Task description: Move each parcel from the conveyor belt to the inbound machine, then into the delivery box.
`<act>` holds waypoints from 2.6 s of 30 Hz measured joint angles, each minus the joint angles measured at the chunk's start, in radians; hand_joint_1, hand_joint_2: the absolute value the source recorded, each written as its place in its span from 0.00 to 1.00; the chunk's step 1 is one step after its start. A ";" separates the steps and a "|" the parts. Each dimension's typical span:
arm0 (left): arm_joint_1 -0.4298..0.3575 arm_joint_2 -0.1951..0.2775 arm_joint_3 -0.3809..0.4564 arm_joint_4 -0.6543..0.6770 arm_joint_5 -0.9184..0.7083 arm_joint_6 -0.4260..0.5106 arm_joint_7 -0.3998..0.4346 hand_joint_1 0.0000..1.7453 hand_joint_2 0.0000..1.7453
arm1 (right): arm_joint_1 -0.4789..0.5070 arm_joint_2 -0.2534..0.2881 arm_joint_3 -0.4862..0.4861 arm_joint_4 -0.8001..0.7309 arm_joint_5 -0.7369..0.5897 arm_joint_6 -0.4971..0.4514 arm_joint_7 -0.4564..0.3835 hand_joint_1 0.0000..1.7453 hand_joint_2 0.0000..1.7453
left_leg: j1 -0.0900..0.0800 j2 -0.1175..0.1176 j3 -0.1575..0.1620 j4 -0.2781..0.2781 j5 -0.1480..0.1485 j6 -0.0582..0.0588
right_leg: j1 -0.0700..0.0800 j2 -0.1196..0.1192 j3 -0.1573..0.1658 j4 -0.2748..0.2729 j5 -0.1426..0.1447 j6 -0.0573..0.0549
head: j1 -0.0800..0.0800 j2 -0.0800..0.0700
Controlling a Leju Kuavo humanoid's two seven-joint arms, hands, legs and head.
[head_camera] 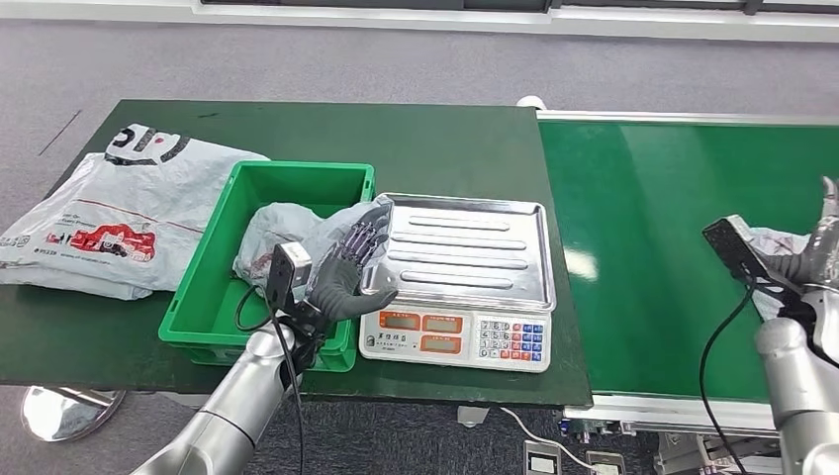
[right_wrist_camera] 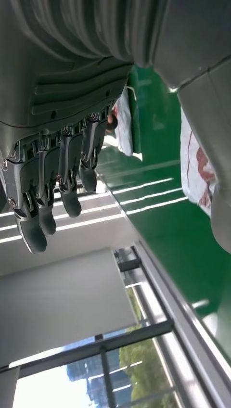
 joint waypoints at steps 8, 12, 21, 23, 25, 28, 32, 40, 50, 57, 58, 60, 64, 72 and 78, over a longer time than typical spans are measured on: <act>0.002 -0.004 0.000 0.003 0.002 0.002 0.000 0.00 1.00 | -0.008 -0.018 -0.018 0.163 0.034 0.006 0.092 0.00 1.00 | 0.000 0.000 0.000 0.000 0.000 0.000 | 0.000 0.000 0.000 0.000 0.000 0.000 | 0.000 0.000; 0.002 -0.005 0.000 0.003 0.001 0.003 0.001 0.00 1.00 | -0.009 -0.029 -0.027 0.221 0.037 0.005 0.096 0.00 1.00 | 0.000 0.000 0.000 0.000 0.000 0.000 | 0.000 0.000 0.000 0.000 0.000 0.000 | 0.000 0.000; 0.002 -0.007 0.000 0.003 0.001 0.003 0.002 0.00 1.00 | -0.015 -0.035 -0.027 0.268 0.040 0.005 0.097 0.00 1.00 | 0.000 0.000 0.000 0.000 0.000 0.000 | 0.000 0.000 0.000 0.000 0.000 0.000 | 0.000 0.000; 0.002 -0.007 0.000 0.003 0.000 0.003 0.003 0.00 1.00 | -0.016 -0.036 -0.027 0.273 0.040 0.005 0.100 0.00 1.00 | 0.000 0.000 0.000 0.000 0.000 0.000 | 0.000 0.000 0.000 0.000 0.000 0.000 | 0.000 0.000; 0.001 -0.007 0.000 0.003 0.001 0.003 0.006 0.00 1.00 | -0.016 -0.038 -0.029 0.279 0.040 0.005 0.111 0.00 1.00 | 0.000 0.000 0.000 0.000 0.000 0.000 | 0.000 0.000 -0.001 0.000 0.000 0.000 | 0.000 0.000; 0.000 -0.007 0.000 0.003 0.002 0.002 0.018 0.00 1.00 | -0.013 -0.046 -0.048 0.292 0.021 0.005 0.132 0.00 1.00 | 0.000 0.000 0.000 0.000 0.000 0.000 | 0.000 -0.001 -0.001 0.000 0.000 0.001 | 0.000 0.000; 0.000 -0.007 0.000 0.003 0.021 -0.016 0.028 0.00 1.00 | 0.017 -0.054 -0.108 0.308 -0.018 0.014 0.158 0.00 1.00 | 0.000 -0.001 -0.001 0.000 -0.001 0.000 | 0.000 -0.001 0.000 0.000 -0.001 0.001 | 0.000 0.000; 0.003 -0.005 0.000 0.008 0.041 -0.005 0.035 0.00 1.00 | 0.088 -0.055 -0.160 0.320 0.120 0.037 0.278 0.00 1.00 | 0.000 0.000 -0.001 0.000 -0.001 0.000 | 0.000 0.000 -0.001 0.000 -0.001 0.001 | 0.000 0.000; 0.010 -0.005 0.000 0.005 0.035 0.003 0.032 0.00 1.00 | 0.107 -0.008 -0.161 0.128 0.167 -0.025 0.113 0.00 1.00 | 0.000 -0.001 -0.001 0.000 0.000 0.000 | 0.000 -0.002 0.000 0.000 -0.001 0.001 | 0.000 0.000; 0.012 -0.004 0.000 0.003 0.035 0.002 0.032 0.00 1.00 | 0.123 0.013 -0.161 0.041 0.173 -0.039 0.075 0.00 1.00 | 0.000 -0.001 -0.002 0.000 0.000 0.000 | 0.000 -0.002 0.000 0.000 -0.001 0.001 | 0.000 0.000; 0.012 -0.004 0.000 0.002 0.035 0.002 0.032 0.00 1.00 | 0.124 0.016 -0.161 0.027 0.181 -0.046 0.063 0.00 1.00 | 0.000 -0.001 -0.002 0.000 0.000 0.000 | 0.000 -0.002 0.000 0.000 -0.001 0.001 | 0.000 0.000; 0.012 -0.004 0.000 0.002 0.035 0.001 0.033 0.00 1.00 | 0.123 0.023 -0.160 -0.007 0.197 -0.052 0.047 0.00 1.00 | 0.000 -0.001 -0.002 0.000 0.000 0.000 | 0.000 -0.002 0.000 0.000 -0.001 0.001 | 0.000 0.000; 0.012 -0.004 0.000 0.003 0.034 0.001 0.031 0.00 1.00 | 0.111 0.030 -0.150 -0.067 0.205 -0.025 0.035 0.00 1.00 | 0.000 -0.001 -0.002 0.000 0.000 0.000 | 0.000 -0.002 0.000 0.000 -0.001 0.001 | 0.000 0.000; 0.007 -0.004 0.000 0.011 0.026 0.002 0.016 0.00 1.00 | 0.001 0.028 -0.092 0.015 0.291 0.362 0.270 0.00 1.00 | 0.000 -0.002 -0.001 0.000 0.000 0.001 | -0.001 -0.003 0.000 0.000 -0.001 0.001 | 0.000 0.000; 0.002 -0.005 0.000 0.024 0.014 0.008 0.018 0.00 1.00 | -0.007 0.024 -0.081 0.121 0.285 0.485 0.380 0.00 1.00 | 0.000 -0.003 -0.001 0.000 0.000 0.001 | -0.001 -0.003 0.000 0.000 -0.001 0.001 | 0.000 0.000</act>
